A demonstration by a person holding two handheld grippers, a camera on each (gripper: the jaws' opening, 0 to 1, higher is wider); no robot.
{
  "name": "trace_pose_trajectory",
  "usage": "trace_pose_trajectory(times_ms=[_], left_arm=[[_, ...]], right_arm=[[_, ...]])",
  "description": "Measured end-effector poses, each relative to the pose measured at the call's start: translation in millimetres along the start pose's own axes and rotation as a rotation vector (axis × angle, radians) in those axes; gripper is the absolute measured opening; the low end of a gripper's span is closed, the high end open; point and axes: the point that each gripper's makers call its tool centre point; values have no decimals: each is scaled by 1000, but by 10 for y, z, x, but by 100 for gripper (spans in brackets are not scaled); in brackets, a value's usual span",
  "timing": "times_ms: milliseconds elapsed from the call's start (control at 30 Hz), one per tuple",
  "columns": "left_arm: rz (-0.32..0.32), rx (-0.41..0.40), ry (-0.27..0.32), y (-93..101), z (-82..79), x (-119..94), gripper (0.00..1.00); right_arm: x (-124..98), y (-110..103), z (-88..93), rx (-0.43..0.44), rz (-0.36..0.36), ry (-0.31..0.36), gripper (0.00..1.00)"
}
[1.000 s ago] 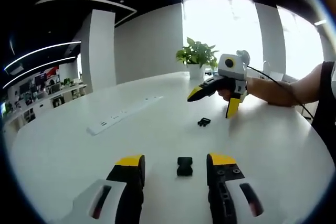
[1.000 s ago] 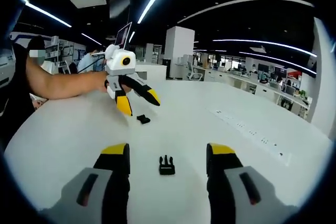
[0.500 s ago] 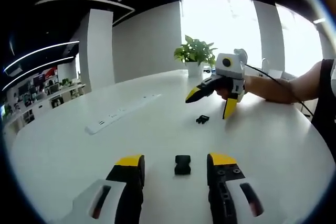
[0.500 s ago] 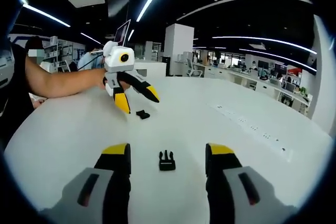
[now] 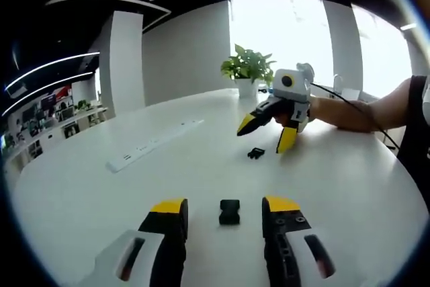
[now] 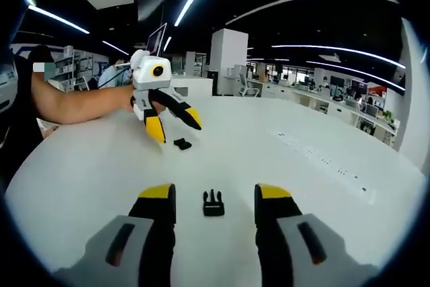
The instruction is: Snap the two parts of the plastic buckle together until the buckle closes and remains connected.
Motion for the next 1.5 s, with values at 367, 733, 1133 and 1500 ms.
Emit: trace_pose_trajectory(times_ms=[367, 733, 1133, 1500], left_arm=[[7, 2, -4, 33, 3, 5, 43], [16, 11, -13, 42, 29, 32, 43], [23, 11, -17, 43, 48, 39, 40], [22, 11, -19, 35, 67, 48, 38]], right_arm=[[-1, -2, 18, 13, -12, -3, 46], [14, -7, 37, 16, -14, -11, 46], [28, -8, 74, 28, -15, -31, 43], [56, 5, 111, 43, -20, -56, 32]])
Point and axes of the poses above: the point that each gripper's makers call its tool centre point, and the gripper's own axes: x roughly forward along the fingers, y roughly to its right, z roughly out of its underside, and after that the axes turned 15 degrees about -y, right-handed
